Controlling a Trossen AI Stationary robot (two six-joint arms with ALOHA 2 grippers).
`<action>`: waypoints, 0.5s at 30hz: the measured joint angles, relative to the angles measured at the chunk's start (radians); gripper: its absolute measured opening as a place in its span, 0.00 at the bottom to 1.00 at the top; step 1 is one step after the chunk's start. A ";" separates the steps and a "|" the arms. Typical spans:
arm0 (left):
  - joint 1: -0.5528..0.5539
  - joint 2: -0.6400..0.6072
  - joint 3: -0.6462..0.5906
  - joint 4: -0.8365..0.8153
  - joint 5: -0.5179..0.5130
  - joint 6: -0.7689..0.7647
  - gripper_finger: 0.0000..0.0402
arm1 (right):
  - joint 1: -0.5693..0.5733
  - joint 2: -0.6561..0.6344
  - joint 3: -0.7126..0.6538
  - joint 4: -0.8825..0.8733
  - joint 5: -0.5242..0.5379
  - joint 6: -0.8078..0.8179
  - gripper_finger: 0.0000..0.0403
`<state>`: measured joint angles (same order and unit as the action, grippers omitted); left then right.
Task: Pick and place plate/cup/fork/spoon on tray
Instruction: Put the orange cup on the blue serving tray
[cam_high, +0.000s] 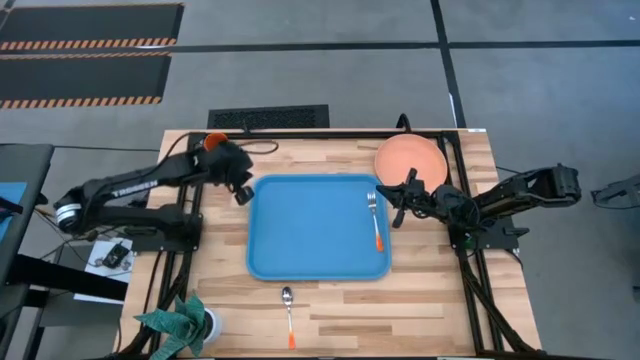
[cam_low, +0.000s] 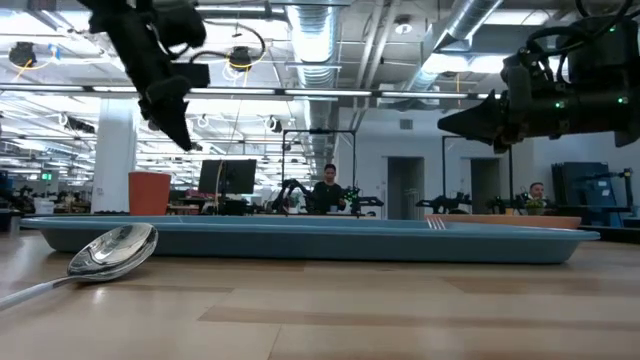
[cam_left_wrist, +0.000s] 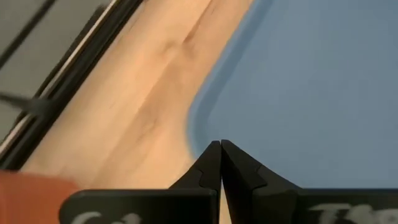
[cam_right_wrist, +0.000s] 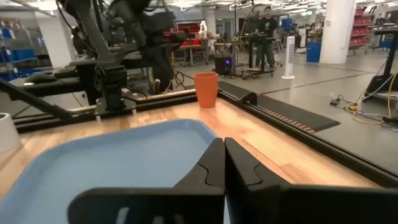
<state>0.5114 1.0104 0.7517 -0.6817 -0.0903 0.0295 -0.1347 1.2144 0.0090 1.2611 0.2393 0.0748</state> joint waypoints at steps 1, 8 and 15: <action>0.024 0.026 0.024 -0.025 0.000 0.011 0.00 | -0.001 0.000 0.000 0.000 -0.003 -0.003 0.03; 0.209 0.231 0.194 -0.211 -0.002 0.157 0.00 | -0.007 0.000 0.000 -0.007 -0.006 -0.005 0.03; 0.310 0.401 0.352 -0.358 -0.147 0.237 0.07 | -0.007 0.000 0.000 -0.012 -0.006 -0.004 0.03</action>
<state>0.8213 1.4119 1.1038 -1.0398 -0.2373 0.2668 -0.1421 1.2148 0.0090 1.2488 0.2333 0.0704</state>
